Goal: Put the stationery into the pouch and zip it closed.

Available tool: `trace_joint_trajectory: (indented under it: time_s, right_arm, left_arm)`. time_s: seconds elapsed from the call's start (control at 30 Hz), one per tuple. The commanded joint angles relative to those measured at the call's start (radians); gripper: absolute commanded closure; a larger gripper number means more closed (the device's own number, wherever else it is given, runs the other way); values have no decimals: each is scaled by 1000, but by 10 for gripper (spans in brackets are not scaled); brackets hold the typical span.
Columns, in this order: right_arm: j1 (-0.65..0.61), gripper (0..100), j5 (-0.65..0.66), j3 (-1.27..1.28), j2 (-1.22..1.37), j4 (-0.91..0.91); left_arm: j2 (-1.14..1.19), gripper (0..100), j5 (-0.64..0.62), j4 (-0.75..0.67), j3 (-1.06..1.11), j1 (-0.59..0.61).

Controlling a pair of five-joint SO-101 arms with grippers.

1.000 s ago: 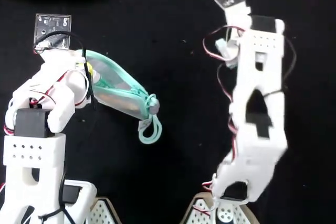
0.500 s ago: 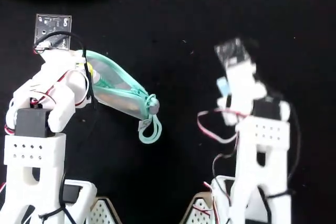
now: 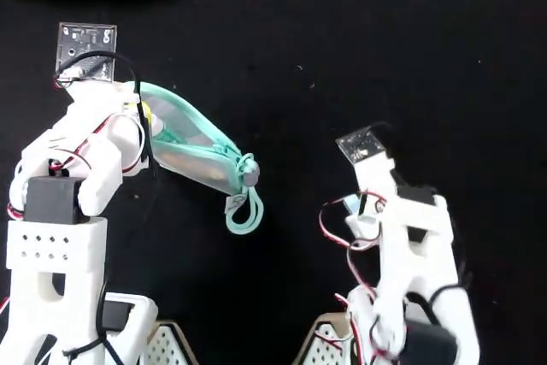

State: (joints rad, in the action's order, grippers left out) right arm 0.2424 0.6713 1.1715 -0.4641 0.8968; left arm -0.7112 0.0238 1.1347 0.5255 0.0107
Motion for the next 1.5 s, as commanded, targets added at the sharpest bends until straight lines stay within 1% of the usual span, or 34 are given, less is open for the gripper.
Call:
trace_joint_trajectory:
  time_s: [0.0, 0.2, 0.37, 0.47, 0.53, 0.67, 0.87, 1.1, 1.23, 1.47]
  right_arm:
    - [6, 828, 11, -84, 102, -17]
    - [-8, 842, 11, -140, 148, -6]
    - [-91, 842, 3, -214, 148, 95]
    - [-123, 842, -3, -265, 148, 115]
    - [-126, 842, -26, -295, 153, 112]
    - [-133, 842, -26, -335, 157, 109]
    - [-187, 842, -34, -282, 159, 17]
    - [-152, 842, -26, -274, 159, 2]
    - [-155, 842, -26, -272, 176, 2]
    - [-135, 842, 0, -380, 404, 8]
  left_arm:
    - [26, 970, -2, 11, 99, 8]
    - [26, 970, -2, 6, 99, 8]
    - [28, 970, -2, 5, 99, 8]
    - [28, 970, -2, 5, 99, 10]
    - [28, 970, -2, 5, 99, 10]
    - [28, 970, -2, 5, 99, 10]
    - [28, 970, -2, 9, 99, 10]
    - [28, 970, -2, 11, 99, 10]
    - [28, 970, -2, 12, 99, 10]
    - [28, 970, -2, 12, 99, 10]
